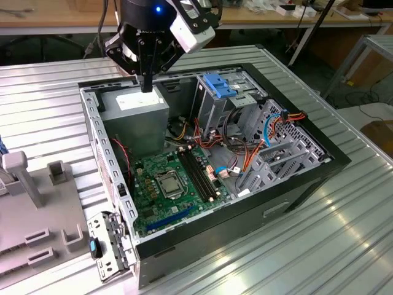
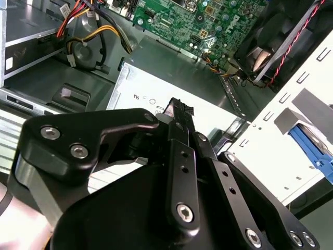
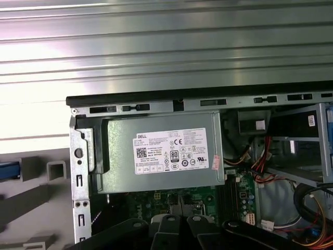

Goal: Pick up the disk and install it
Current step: 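Reach for the disk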

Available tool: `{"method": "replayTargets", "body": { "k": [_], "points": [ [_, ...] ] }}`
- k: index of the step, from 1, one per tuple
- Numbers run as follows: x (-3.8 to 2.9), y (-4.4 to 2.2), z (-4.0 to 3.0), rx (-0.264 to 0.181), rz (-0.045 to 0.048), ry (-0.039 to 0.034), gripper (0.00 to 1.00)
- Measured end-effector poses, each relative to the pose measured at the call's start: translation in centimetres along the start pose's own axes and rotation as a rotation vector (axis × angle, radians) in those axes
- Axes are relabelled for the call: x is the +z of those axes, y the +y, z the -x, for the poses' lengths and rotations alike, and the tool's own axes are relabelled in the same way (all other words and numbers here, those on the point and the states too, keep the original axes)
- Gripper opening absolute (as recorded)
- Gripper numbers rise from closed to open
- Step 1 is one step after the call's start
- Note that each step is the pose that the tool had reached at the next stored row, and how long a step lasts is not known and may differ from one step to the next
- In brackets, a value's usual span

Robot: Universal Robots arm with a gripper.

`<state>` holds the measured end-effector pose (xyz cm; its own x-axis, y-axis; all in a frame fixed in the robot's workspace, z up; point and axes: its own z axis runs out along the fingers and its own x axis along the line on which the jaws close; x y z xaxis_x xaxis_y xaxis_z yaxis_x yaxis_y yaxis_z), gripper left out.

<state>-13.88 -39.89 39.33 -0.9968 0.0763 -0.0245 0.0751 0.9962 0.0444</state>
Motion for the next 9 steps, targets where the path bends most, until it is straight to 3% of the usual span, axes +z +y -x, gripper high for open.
{"method": "replayTargets", "body": {
  "k": [9],
  "points": [
    [-0.03,-0.07,-0.94,0.0,0.0,0.0,0.11]
  ]
}}
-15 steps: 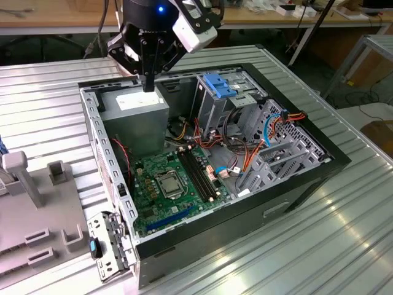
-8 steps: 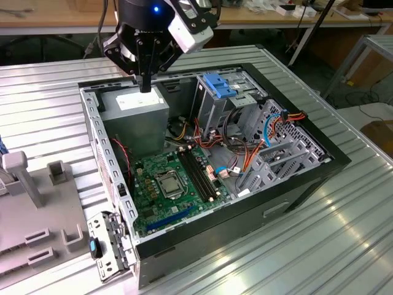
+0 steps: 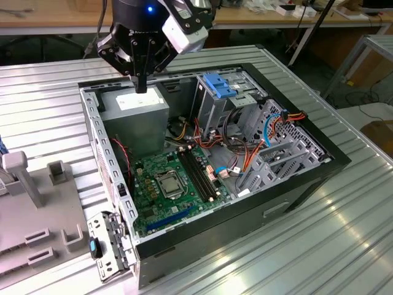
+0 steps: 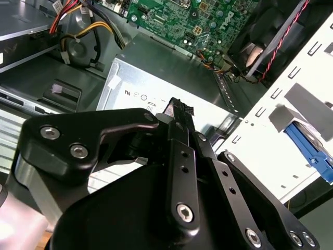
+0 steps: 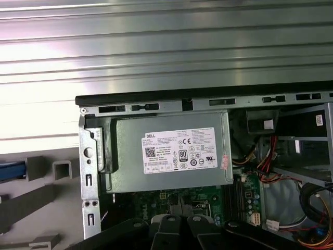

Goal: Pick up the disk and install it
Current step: 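Reach for the disk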

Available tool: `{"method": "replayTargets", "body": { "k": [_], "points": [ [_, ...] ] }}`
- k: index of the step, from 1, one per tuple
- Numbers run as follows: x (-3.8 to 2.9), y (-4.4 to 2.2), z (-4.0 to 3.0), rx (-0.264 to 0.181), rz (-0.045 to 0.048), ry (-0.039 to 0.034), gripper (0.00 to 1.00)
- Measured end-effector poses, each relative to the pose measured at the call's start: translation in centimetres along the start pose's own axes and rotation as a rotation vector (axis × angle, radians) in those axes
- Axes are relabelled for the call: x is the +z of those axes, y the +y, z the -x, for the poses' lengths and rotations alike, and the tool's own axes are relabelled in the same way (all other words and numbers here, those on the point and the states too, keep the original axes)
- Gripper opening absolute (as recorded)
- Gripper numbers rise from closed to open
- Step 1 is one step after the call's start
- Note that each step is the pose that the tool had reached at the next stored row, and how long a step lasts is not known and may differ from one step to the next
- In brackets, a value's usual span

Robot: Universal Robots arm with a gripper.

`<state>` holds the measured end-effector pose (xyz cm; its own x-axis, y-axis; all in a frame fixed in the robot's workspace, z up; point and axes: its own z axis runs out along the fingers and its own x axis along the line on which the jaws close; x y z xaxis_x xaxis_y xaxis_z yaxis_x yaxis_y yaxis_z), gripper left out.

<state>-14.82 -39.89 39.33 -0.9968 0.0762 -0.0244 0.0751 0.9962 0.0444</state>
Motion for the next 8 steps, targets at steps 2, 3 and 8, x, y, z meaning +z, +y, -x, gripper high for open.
{"method": "replayTargets", "body": {
  "k": [2,3,8],
  "points": [
    [0.0,-0.01,-0.15,0.0,0.0,0.0,0.11],
    [-0.01,-0.02,-0.27,0.0,0.0,0.0,0.11],
    [-0.02,-0.07,-0.83,0.0,0.0,0.0,0.11]
  ]
}}
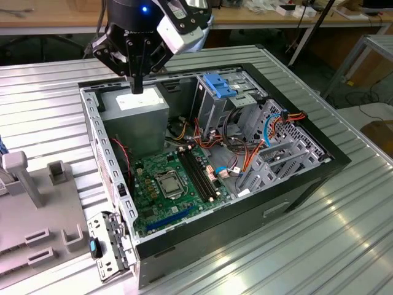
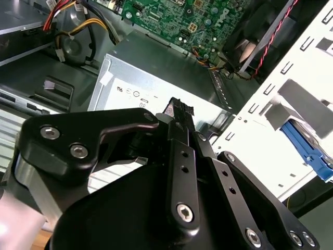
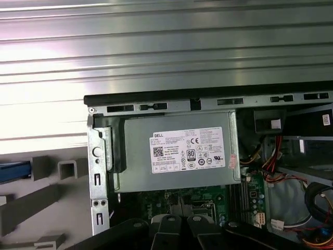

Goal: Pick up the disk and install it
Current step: 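Reach for the disk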

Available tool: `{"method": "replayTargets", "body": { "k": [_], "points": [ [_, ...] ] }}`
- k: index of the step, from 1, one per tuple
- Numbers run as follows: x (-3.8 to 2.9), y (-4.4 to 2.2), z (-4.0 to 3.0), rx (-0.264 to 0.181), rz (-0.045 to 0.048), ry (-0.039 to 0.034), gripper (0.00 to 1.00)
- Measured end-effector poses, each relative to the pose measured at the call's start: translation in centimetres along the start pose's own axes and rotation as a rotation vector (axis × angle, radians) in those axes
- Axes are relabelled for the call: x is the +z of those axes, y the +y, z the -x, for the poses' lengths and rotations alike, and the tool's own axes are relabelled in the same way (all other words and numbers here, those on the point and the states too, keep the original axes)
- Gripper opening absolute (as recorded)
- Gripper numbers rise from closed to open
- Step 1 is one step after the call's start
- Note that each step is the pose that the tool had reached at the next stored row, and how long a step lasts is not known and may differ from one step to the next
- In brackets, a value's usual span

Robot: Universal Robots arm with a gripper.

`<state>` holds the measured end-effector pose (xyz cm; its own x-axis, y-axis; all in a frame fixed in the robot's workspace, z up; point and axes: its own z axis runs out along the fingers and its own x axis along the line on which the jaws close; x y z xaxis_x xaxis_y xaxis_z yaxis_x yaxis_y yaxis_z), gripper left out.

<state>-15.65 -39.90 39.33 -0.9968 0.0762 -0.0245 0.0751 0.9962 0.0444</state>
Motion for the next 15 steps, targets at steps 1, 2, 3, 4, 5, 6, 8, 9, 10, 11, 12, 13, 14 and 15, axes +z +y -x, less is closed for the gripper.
{"method": "replayTargets", "body": {
  "k": [1,2,3,4,5,6,8,9,10,11,12,13,14,15],
  "points": [
    [-0.01,-0.02,-0.26,0.0,0.0,0.0,0.11],
    [-0.01,-0.03,-0.42,0.0,0.0001,-0.0001,0.11],
    [-0.01,-0.04,-0.56,0.0,0.0,0.0,0.11],
    [-0.02,-0.05,-0.64,0.0,0.0,0.0,0.11],
    [-0.02,-0.07,-0.9,0.0,0.0,0.0,0.11],
    [-0.03,-0.08,-1.01,0.0,0.0,0.0,0.11],
    [-0.03,-0.1,-1.3,0.0,0.0,0.0,0.11],
    [-0.04,-0.11,-1.49,0.0,0.0,-0.0001,0.11],
    [-0.05,-0.12,-1.65,0.0,0.0,0.0,0.11],
    [-0.05,-0.14,-1.82,0.0,0.0,0.0,0.11],
    [-0.05,-0.14,-1.92,0.0,0.0,0.0,0.11],
    [-0.06,-0.16,-2.08,0.0,0.0,0.0001,0.11],
    [-0.06,-0.17,-2.23,0.0,0.0,0.0,0.11],
    [-0.07,-0.18,-2.45,0.0,0.0,0.0,0.11]
  ]
}}
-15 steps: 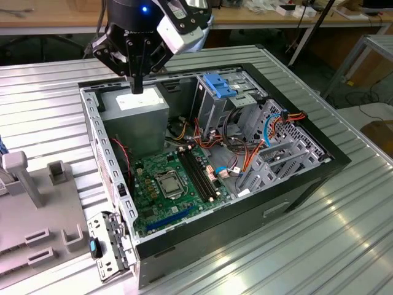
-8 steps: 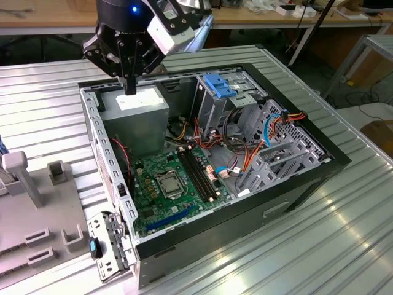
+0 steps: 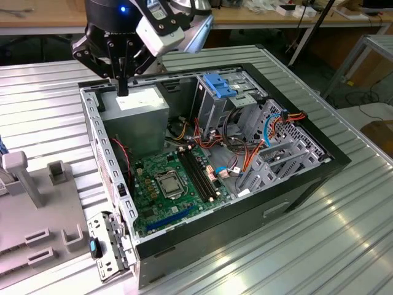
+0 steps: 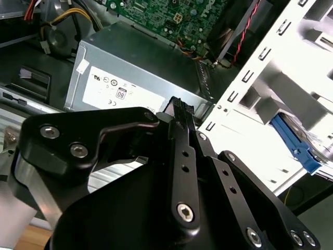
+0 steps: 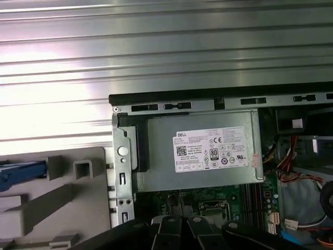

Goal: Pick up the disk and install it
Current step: 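Reach for the disk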

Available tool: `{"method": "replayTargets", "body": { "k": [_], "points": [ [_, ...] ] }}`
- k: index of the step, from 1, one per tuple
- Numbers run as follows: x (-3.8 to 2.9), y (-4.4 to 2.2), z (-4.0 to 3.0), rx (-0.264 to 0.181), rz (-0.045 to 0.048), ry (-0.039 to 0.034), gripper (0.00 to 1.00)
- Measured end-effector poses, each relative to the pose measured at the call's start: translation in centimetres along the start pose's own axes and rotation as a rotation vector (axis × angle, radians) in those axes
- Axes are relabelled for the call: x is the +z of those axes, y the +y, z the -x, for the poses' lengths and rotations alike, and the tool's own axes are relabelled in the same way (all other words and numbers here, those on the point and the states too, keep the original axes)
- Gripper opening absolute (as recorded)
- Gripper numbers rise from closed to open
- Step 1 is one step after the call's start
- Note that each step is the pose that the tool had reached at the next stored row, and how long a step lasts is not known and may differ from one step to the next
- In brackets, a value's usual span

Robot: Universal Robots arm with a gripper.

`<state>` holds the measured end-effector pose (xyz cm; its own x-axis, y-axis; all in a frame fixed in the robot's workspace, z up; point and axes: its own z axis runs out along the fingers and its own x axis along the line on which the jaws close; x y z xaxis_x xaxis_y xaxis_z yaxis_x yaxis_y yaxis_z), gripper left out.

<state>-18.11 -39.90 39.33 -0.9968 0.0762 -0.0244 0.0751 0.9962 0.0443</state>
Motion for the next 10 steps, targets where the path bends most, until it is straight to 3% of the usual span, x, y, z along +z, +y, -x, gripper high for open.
{"method": "replayTargets", "body": {
  "k": [10],
  "points": [
    [-0.04,-0.12,-1.61,0.0,0.0001,-0.0001,0.11]
  ]
}}
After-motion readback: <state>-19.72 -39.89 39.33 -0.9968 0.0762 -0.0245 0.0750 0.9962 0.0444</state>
